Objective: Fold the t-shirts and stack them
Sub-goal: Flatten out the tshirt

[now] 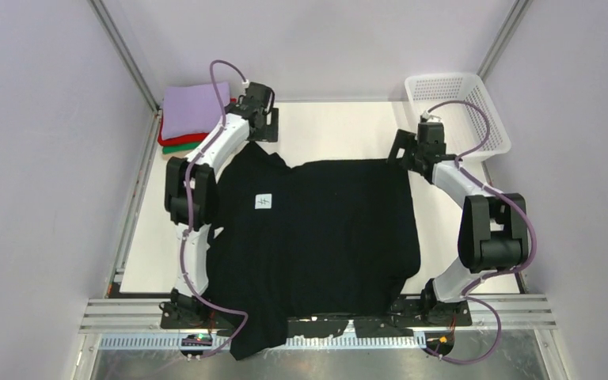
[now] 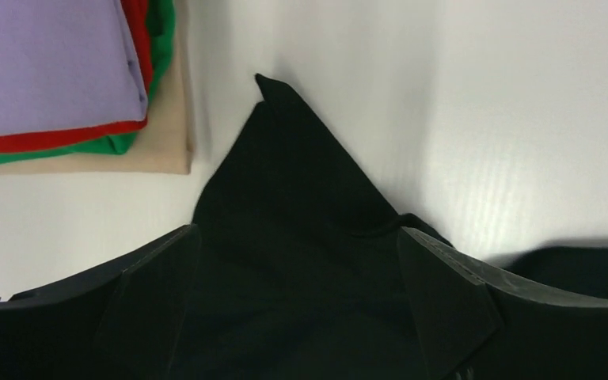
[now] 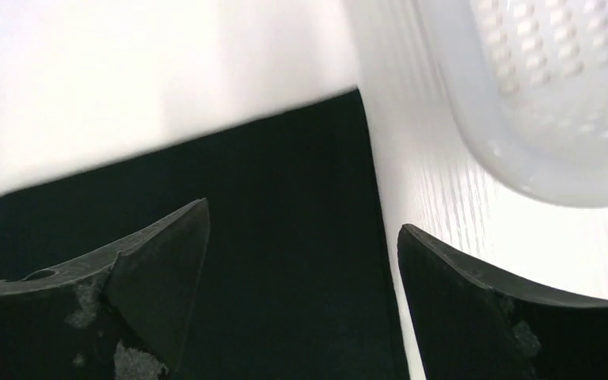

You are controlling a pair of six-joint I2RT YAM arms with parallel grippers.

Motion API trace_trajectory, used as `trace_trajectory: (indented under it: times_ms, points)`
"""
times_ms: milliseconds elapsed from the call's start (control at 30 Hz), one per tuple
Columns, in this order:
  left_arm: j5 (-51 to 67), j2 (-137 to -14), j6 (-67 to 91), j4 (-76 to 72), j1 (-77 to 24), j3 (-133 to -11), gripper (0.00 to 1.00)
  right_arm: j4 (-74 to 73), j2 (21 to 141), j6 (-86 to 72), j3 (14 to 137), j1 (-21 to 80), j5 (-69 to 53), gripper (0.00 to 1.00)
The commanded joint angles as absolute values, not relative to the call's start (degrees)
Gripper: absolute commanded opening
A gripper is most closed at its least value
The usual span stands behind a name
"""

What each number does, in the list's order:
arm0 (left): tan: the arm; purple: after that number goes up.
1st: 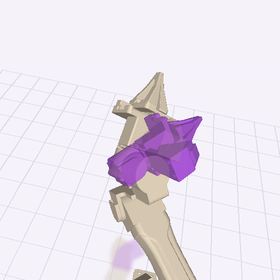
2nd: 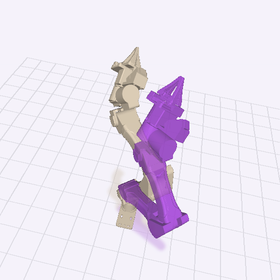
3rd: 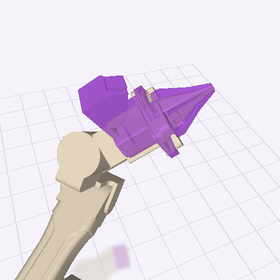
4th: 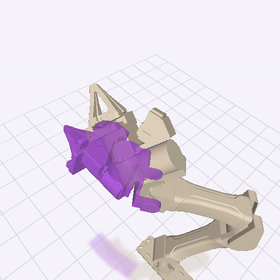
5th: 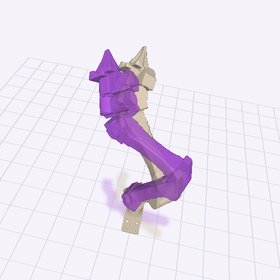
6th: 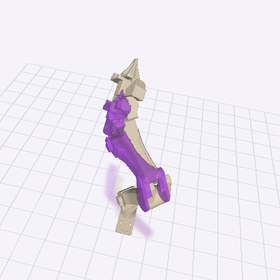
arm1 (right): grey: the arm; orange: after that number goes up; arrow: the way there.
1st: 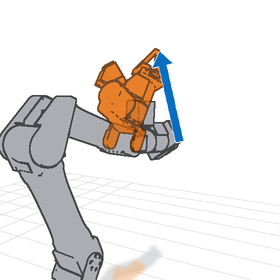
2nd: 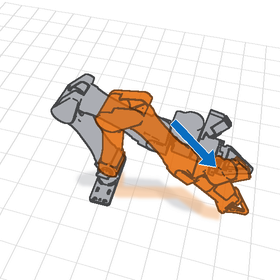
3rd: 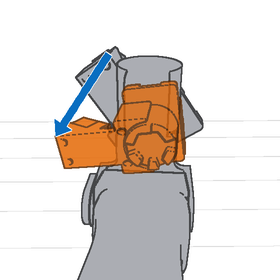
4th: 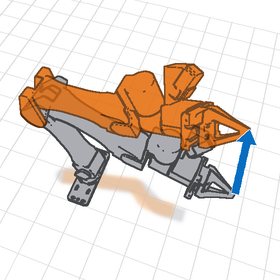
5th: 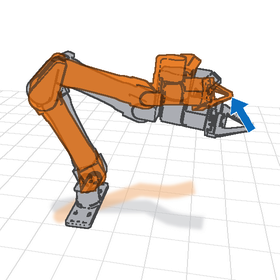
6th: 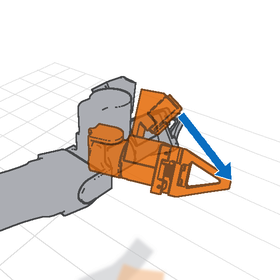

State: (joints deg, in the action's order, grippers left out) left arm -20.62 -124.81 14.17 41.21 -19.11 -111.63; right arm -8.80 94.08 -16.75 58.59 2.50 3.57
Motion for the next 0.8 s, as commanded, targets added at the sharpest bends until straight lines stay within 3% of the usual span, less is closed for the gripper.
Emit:
trace_trajectory:
  times_ms: [0, 233, 533, 767]
  points:
    - [-11.61, -113.48, 21.03, 37.94, -18.9, -107.05, 1.0, -0.78, 86.75, -18.34, 60.34, 2.62, 1.12, 0.95]
    - [-4.61, -105.92, 30.77, 32.72, -18.81, -92.88, 1.0, 1.97, 80.49, -20.84, 51.25, 3.64, -8.14, 0.95]
    - [1.69, -107.3, 50.41, 25.45, -18.81, -83.85, 1.0, 2.96, 80.68, -22.15, 46.09, 3.66, -10.69, 0.95]
    - [-5.32, -110.33, 68.28, 14.47, -19.21, -77.96, 1.0, 3.31, 81.03, -21.69, 46.05, 3.74, -12.05, 0.96]
